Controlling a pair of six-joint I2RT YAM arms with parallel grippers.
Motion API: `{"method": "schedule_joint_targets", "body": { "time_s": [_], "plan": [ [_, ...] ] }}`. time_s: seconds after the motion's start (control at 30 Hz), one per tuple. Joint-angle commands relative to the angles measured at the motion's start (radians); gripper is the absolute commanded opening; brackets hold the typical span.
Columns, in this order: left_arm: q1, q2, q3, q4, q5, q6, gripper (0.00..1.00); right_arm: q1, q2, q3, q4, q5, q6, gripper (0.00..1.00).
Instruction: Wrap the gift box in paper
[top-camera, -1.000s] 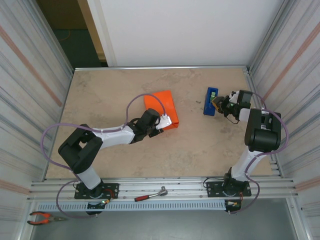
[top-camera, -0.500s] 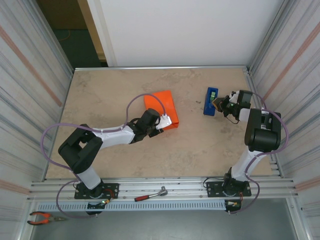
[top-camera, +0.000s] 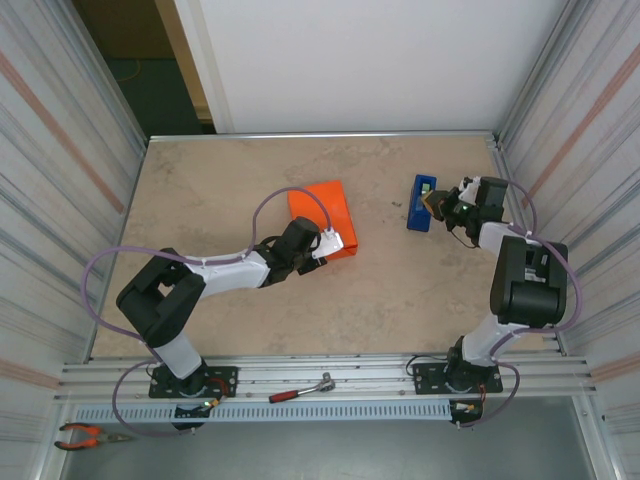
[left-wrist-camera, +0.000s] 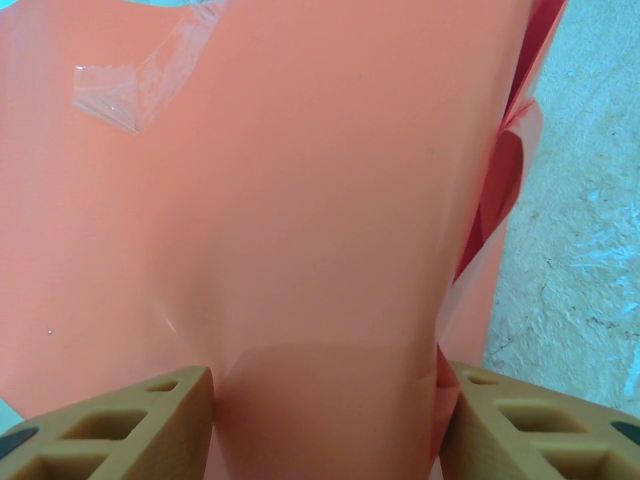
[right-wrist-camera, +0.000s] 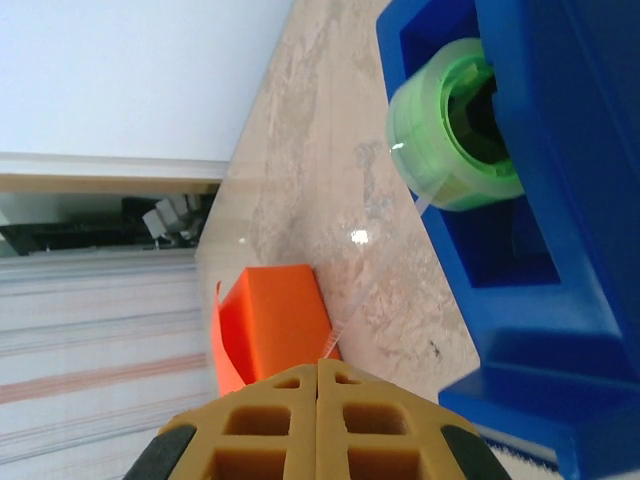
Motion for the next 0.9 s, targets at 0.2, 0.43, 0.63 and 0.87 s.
{"method": "schedule_joint_targets", "body": {
  "time_s": [0.2,0.43,0.63,0.87],
  "plan": [
    [-0.008,0.013,0.009,-0.065,0.012,-0.011,0.58,0.002,-0.107,-0.105,-0.015,-0.025,0.01,0.0],
    [-0.01,0.015,0.011,-0.065,0.011,-0.011,0.58,-0.012,-0.123,-0.166,-0.022,-0.012,-0.01,0.0],
    [-0.011,0.018,0.011,-0.065,0.012,-0.011,0.58,-0.023,-0.081,-0.21,0.007,0.014,-0.012,0.0],
    [-0.014,0.016,0.008,-0.062,0.01,-0.009,0.58,-0.02,0.043,-0.229,0.097,0.034,0.022,0.0]
  ]
}}
